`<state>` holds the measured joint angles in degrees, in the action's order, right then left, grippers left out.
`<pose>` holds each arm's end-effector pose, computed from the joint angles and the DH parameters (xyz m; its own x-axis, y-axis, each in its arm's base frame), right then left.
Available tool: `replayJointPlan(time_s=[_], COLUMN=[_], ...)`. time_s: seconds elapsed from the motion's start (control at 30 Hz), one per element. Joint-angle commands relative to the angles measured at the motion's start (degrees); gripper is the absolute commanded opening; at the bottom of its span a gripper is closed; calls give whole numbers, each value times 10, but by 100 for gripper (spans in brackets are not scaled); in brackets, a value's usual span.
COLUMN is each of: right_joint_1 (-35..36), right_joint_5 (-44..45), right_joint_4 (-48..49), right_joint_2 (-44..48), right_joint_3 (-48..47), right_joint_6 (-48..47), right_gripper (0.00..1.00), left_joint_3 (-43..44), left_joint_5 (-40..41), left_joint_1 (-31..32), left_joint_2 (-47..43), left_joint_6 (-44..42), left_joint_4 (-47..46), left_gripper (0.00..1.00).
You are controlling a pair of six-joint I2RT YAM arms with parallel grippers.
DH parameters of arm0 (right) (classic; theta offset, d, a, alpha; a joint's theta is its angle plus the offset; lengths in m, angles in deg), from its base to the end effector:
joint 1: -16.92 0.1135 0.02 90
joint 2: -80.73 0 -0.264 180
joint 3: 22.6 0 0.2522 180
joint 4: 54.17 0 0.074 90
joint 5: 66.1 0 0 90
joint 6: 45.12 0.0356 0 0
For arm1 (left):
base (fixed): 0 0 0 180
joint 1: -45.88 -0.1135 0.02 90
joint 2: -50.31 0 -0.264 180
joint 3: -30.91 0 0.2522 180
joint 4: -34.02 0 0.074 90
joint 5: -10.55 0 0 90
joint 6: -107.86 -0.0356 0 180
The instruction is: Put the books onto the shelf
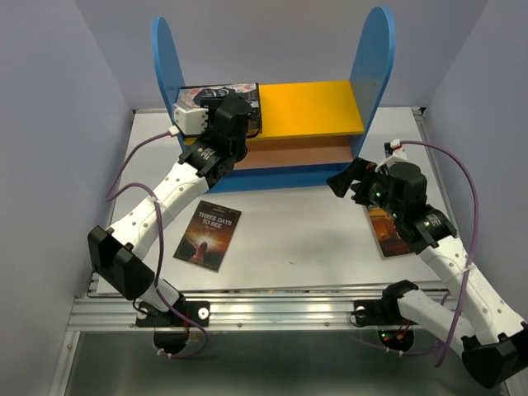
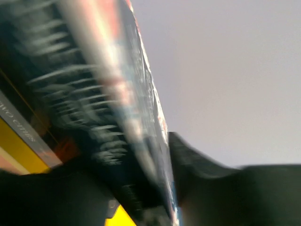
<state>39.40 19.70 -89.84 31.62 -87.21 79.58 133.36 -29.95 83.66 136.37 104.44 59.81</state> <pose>0.1773 0.0762 0.3427 -0.5152 0.4013 -0.7573 -0.1844 0.8111 0.5551 0.2850 -0.1867 0.4322 0.1870 -0.9652 -0.1828 -0.1405 0.1579 -0.9774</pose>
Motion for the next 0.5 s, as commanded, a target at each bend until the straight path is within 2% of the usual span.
replayJointPlan(time_s=[0.0,0.03,0.2,0.37,0.47], right_joint_1=[-1,-1,-1,-1,33], right_joint_5=[-6,-7,-75,-140,-212], right_joint_4=[11,11,31,34,73], right_joint_2=[-4,-6,-38,-112,-164], right_joint_3=[-25,-26,-49,-111,-133], right_joint_6=[-8,-8,-33,-61,-74], right_gripper=[100,100,100,100,100], left_joint_3=[21,19,10,11,4], left_joint_5=[13,11,-13,-41,-71], left_joint_1=[-5,-5,-5,-5,-6], left_joint_2=[-30,-32,-43,-50,-57], left_joint_6=[10,10,2,-19,-38], left_joint_4=[-12,-12,-9,7,13], left_gripper=[69,76,94,99,99])
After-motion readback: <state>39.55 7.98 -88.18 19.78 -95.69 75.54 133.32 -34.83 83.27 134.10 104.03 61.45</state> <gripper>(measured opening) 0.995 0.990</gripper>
